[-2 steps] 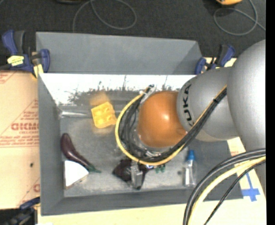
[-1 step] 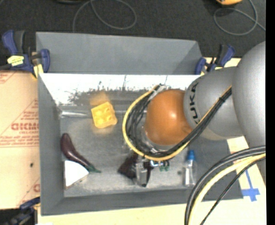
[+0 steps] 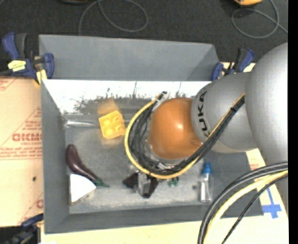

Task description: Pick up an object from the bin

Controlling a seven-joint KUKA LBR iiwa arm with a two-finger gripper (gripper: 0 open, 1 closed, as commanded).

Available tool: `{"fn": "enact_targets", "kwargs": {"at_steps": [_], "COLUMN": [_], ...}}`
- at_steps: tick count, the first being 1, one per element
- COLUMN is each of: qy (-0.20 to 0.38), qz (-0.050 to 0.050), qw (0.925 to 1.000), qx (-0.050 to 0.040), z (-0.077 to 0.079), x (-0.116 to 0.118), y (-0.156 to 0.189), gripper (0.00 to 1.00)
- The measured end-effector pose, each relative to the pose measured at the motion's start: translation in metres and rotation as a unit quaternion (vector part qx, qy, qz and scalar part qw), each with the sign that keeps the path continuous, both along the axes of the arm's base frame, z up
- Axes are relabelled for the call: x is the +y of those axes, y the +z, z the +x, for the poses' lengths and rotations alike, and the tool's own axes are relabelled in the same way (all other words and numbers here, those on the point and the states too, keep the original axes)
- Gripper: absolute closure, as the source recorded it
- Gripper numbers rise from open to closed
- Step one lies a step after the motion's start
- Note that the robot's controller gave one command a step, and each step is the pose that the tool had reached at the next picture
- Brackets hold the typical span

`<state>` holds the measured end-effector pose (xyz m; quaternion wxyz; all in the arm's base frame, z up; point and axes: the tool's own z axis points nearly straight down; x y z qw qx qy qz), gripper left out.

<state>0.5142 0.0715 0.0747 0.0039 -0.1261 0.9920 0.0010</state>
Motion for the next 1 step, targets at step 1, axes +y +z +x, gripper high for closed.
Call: {"fn": "enact_targets", "kwargs": {"at_steps": [1], "qy": [0.000], "qz": [0.000], "qw": [1.0000], "qx": [0.0000], "z": [0.0000], "x": [0.0000], "y": [0.0000], "gripper": [1.00]}}
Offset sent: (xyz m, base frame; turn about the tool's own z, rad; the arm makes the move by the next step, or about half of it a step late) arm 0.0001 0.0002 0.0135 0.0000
